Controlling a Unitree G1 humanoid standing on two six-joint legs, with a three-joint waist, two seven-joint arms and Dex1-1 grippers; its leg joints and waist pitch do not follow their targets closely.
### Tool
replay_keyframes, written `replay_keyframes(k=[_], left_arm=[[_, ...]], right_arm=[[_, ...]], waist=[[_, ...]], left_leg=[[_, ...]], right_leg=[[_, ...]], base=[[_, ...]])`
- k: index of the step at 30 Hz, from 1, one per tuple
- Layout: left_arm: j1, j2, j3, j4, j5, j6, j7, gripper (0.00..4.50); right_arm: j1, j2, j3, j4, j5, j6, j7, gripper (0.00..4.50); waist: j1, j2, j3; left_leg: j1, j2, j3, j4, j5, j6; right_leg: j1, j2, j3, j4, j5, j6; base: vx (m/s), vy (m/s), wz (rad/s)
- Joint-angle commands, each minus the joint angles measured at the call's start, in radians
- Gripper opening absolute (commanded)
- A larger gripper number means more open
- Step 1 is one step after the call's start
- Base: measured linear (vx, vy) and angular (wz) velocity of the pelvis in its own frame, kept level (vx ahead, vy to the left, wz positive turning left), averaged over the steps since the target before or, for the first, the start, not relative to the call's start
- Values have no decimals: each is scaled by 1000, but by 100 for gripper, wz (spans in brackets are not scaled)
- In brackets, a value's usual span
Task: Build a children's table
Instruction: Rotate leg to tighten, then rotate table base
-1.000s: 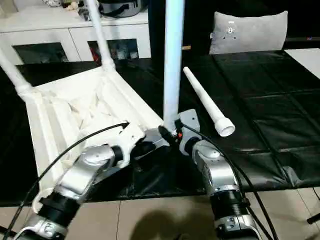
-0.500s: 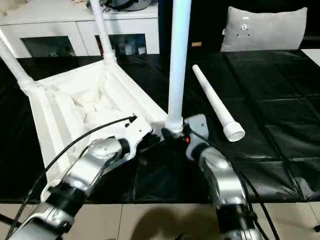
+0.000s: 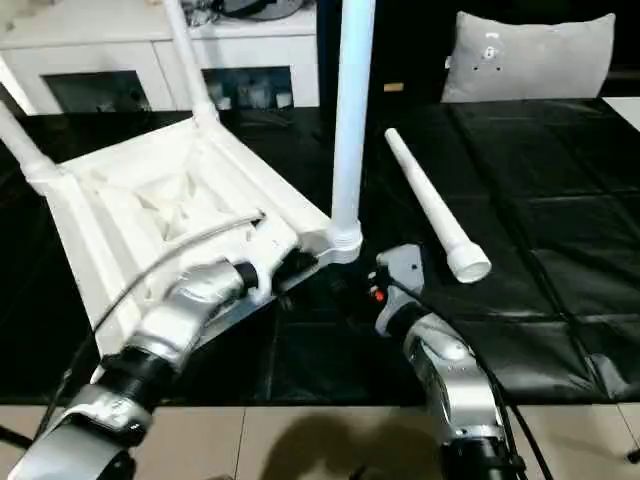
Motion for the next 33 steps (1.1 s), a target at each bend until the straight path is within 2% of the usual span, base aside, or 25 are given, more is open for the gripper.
replay_keyframes(k=[1,4,6,8,10,11,12,13,15,16,17,20,21,22,23,24,25,28,31,33], left_arm=[[21,31,31,-68,-12,2,-2,89],[56,67,54,-130,-17,23,3,109],[74,97,71,-162,-8,49,15,133],[93,131,104,-201,-3,91,32,142],[105,169,139,-231,13,132,60,142],[115,197,162,-249,17,155,68,142],[115,197,162,-249,17,155,68,128],[145,264,200,-302,32,211,71,118],[148,269,202,-304,35,215,73,109],[162,320,220,-306,71,233,103,103],[168,344,225,-302,89,239,118,96],[187,436,235,-248,156,240,151,67],[190,448,236,-241,163,243,155,64],[194,464,237,-237,171,251,160,60],[196,473,237,-237,174,258,162,60],[207,494,239,-250,173,296,150,35],[212,501,236,-257,171,310,137,26],[232,508,203,-269,154,320,85,9],[244,501,163,-248,134,290,28,9],[260,513,134,-254,136,324,-17,9]], right_arm=[[-5,-31,24,-65,46,44,86,450],[-30,-61,31,-62,53,41,142,450],[-54,-67,24,-42,49,39,143,450],[-70,-79,30,-32,46,43,150,450],[-75,-83,38,-26,34,50,143,450],[-76,-85,46,-23,23,62,135,450],[-76,-85,46,-23,23,62,135,450],[-67,-94,79,-26,-1,88,133,450],[-66,-94,82,-26,-2,90,134,450],[-59,-99,109,-26,-17,115,136,450],[-57,-100,120,-25,-24,127,135,450],[-56,-97,149,-14,-43,164,121,450],[-56,-95,152,-12,-47,165,118,450],[-59,-91,154,-6,-50,168,109,450],[-61,-89,155,-3,-52,170,103,450],[-73,-76,161,12,-68,180,78,450],[-81,-70,166,22,-77,188,66,450],[-109,-51,185,68,-105,204,28,450],[-151,-22,192,132,-129,207,-21,450],[-178,-7,197,176,-142,204,-46,450]], waist=[[10,-17,-63],[18,-17,-61],[19,-14,-60],[20,-15,-57],[23,-23,-56],[26,-21,-57],[25,-24,-56],[24,-21,-57],[20,-20,-56],[21,-24,-58],[22,-21,-56],[21,-13,-55],[20,-15,-54],[19,-9,-54],[18,-11,-54],[23,0,-55],[20,2,-55],[23,-1,-56],[21,5,-56],[19,4,-57]], left_leg=[[-3,51,-15,-69,-174,131],[-4,51,-14,-71,-187,120],[0,49,-14,-71,-198,104],[3,47,-13,-72,-210,90],[7,47,-12,-73,-217,78],[10,49,-13,-72,-217,73],[3,49,-16,-75,-205,73],[6,49,-15,-75,-211,69],[3,49,-16,-76,-203,67],[7,48,-15,-74,-199,67],[4,46,-16,-76,-201,71],[5,45,-17,-78,-216,64],[7,44,-18,-78,-232,55],[9,44,-18,-79,-242,51],[11,46,-19,-80,-255,41],[16,48,-20,-80,-264,33],[16,48,-19,-82,-274,24],[14,48,-22,-84,-285,12],[13,46,-21,-84,-297,5],[13,47,-21,-83,-297,0]], right_leg=[[64,-61,50,-66,-265,-187],[66,-63,51,-67,-295,-173],[62,-62,51,-68,-327,-163],[59,-61,50,-73,-373,-147],[54,-60,51,-79,-412,-129],[53,-61,52,-74,-405,-133],[56,-60,52,-68,-389,-137],[54,-59,52,-69,-392,-135],[55,-56,53,-65,-363,-140],[55,-57,54,-64,-342,-147],[55,-56,54,-62,-342,-148],[54,-55,54,-64,-349,-143],[52,-54,53,-65,-362,-137],[52,-55,53,-66,-368,-136],[51,-57,54,-67,-368,-138],[47,-58,56,-66,-360,-145],[46,-55,57,-64,-334,-156],[50,-59,59,-59,-300,-179],[50,-61,60,-57,-290,-190],[52,-61,61,-55,-270,-196]], base=[[0,0,0],[0,0,0],[0,0,0],[0,0,0],[0,0,0],[0,0,0],[0,0,0],[0,0,0],[0,0,0],[0,0,0],[0,0,0],[0,0,0],[0,0,0],[0,0,0],[0,0,0],[0,0,0],[0,0,0],[0,0,0],[0,0,0],[0,0,0]])
